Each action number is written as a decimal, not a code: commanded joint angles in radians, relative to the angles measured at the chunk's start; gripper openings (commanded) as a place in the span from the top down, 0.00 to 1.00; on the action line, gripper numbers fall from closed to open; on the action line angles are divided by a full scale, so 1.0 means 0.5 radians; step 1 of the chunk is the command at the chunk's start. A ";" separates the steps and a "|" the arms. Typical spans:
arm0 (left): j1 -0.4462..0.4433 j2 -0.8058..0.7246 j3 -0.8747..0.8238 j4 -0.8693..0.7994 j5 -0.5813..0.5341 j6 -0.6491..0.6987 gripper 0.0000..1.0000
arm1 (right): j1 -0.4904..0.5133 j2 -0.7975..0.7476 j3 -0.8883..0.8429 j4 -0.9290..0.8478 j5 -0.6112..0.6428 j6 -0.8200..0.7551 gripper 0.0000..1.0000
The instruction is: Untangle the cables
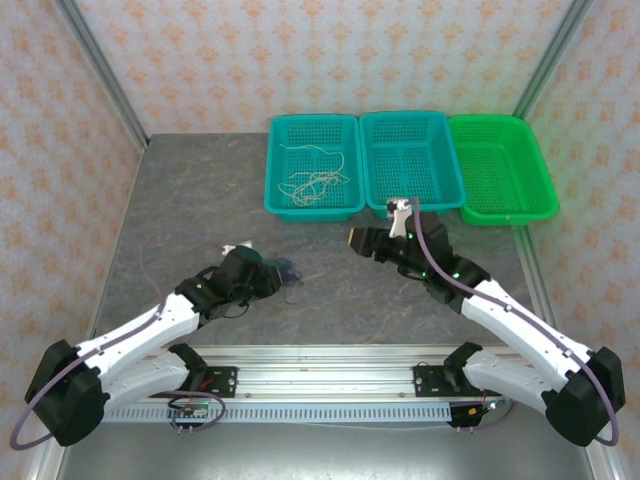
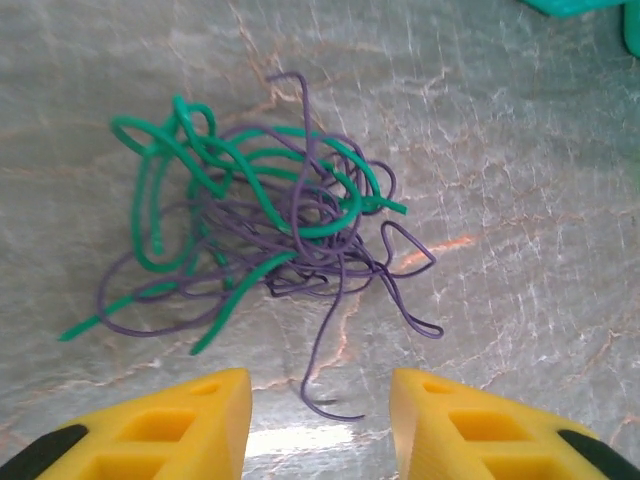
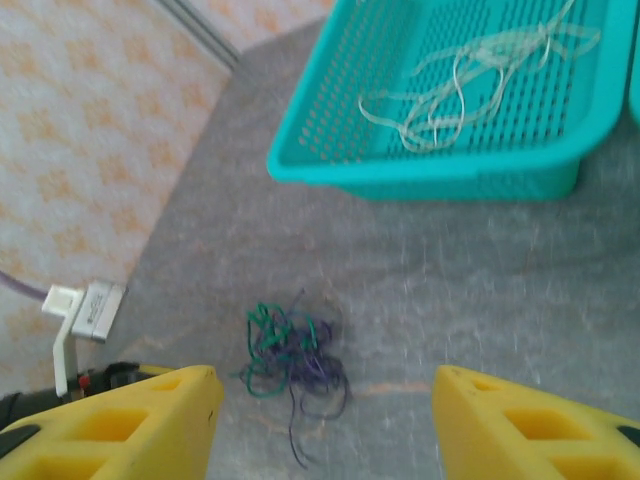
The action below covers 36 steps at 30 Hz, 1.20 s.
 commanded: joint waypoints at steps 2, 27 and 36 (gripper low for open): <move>-0.125 0.180 -0.005 0.269 0.132 -0.171 0.59 | 0.074 0.101 -0.078 0.203 -0.002 0.132 0.42; -0.245 0.760 0.071 0.407 -0.187 0.169 1.00 | 0.079 0.508 0.053 0.323 0.060 0.215 0.42; -0.249 0.278 0.185 0.246 0.376 0.733 1.00 | 0.080 0.818 0.201 0.283 -0.236 0.182 0.41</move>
